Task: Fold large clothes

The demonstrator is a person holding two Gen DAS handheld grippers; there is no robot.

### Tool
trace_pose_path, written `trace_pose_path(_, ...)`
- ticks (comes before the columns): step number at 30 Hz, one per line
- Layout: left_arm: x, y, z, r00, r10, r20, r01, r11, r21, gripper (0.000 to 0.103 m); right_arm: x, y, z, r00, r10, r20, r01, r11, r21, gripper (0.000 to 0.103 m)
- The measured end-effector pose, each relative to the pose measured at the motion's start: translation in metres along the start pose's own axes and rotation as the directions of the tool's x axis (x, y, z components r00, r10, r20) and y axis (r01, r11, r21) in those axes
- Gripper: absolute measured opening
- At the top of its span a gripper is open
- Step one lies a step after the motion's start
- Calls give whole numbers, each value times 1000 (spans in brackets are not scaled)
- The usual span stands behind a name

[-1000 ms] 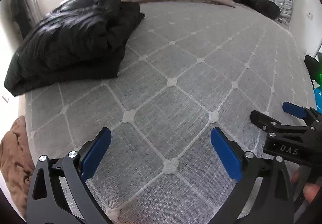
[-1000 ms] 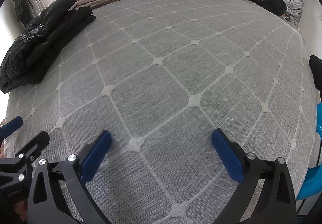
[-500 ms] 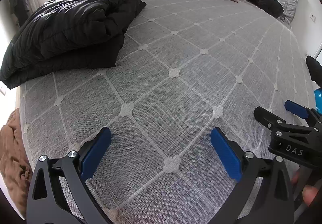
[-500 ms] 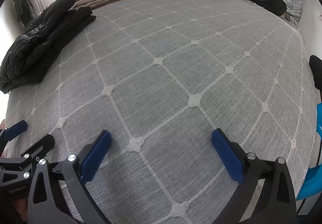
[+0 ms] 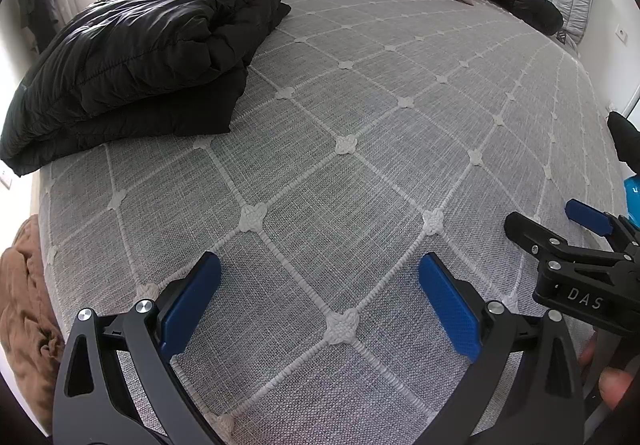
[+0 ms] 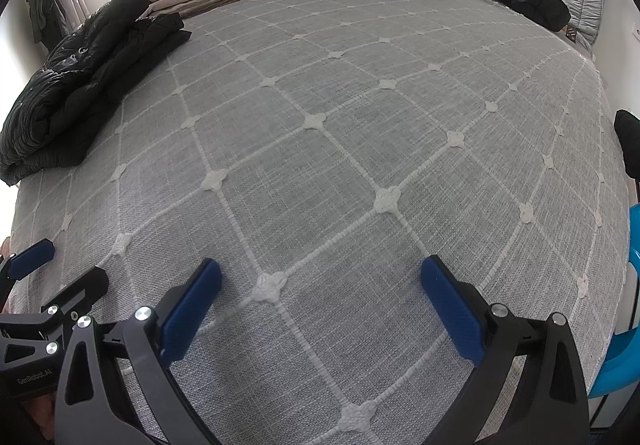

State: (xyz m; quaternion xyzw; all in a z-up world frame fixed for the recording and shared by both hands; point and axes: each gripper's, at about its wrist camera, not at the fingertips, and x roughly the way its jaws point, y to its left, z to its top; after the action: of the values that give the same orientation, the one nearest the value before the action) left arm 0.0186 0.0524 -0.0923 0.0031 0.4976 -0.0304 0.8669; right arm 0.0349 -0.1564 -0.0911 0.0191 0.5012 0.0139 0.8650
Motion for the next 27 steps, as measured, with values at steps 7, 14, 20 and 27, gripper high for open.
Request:
trace_pose_path(7,-25,16,-1,997,22,80,-19,999,-35,96,0,0,0,1000,1,1,-1,1000,1,96)
trace_pose_path(14,-45,36,-4,988,67,137,-58,996,-63,96,0,0,0,1000,2,1,-2,1000,0,96)
trace_pose_path(20,-63,52,-2,982,76,174,-62,994,-87,96,0,0,0,1000,2,1,-2,1000,0,96)
trace_pose_path(27,-71,74,4,979,96,181,-75,990,-119,96,1,0,0,1000,2,1,-2,1000,0,96)
